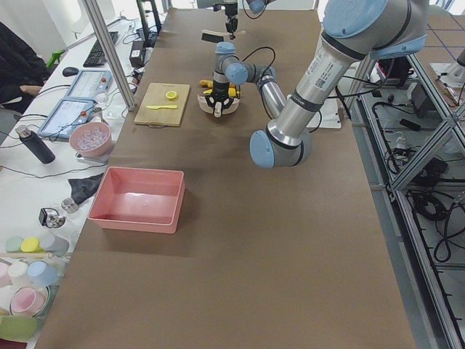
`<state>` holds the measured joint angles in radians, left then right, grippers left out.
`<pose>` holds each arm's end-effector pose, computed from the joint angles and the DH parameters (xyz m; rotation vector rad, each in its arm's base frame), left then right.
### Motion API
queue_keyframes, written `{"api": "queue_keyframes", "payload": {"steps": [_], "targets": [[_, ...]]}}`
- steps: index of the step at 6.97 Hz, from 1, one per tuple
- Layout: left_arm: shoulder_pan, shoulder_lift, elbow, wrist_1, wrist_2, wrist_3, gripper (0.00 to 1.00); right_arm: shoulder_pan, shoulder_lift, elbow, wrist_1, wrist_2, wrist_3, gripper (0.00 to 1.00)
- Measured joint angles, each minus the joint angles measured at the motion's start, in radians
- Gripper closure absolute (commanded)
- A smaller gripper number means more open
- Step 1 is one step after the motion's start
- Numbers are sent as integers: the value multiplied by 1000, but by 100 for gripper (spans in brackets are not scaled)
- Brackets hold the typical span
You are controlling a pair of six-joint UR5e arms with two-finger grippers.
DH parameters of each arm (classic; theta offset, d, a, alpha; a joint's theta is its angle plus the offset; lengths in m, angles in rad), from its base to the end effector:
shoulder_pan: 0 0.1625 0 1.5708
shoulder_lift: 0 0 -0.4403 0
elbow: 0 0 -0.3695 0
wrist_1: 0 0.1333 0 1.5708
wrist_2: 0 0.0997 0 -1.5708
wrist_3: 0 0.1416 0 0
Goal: Sweep and dump trash into bin
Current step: 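Slide the dustpan toward the corn with the left gripper while the right lifts the brush, then carry the brush with the right gripper toward the potato and ginger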
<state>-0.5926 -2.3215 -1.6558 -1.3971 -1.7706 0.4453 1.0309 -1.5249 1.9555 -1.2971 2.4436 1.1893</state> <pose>0.5319 -0.4850 0.2585 0.6417 0.3937 1.4286 -0.2310 -0.4338 0.4529 -0.2083 -1.0423 0.2803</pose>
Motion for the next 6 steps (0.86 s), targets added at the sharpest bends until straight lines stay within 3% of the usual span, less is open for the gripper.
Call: {"api": "queue_keyframes", "payload": {"steps": [6], "targets": [[25,-33,85,-38,31,6,100,-58,-15,15,121,-5,-6,100]]}}
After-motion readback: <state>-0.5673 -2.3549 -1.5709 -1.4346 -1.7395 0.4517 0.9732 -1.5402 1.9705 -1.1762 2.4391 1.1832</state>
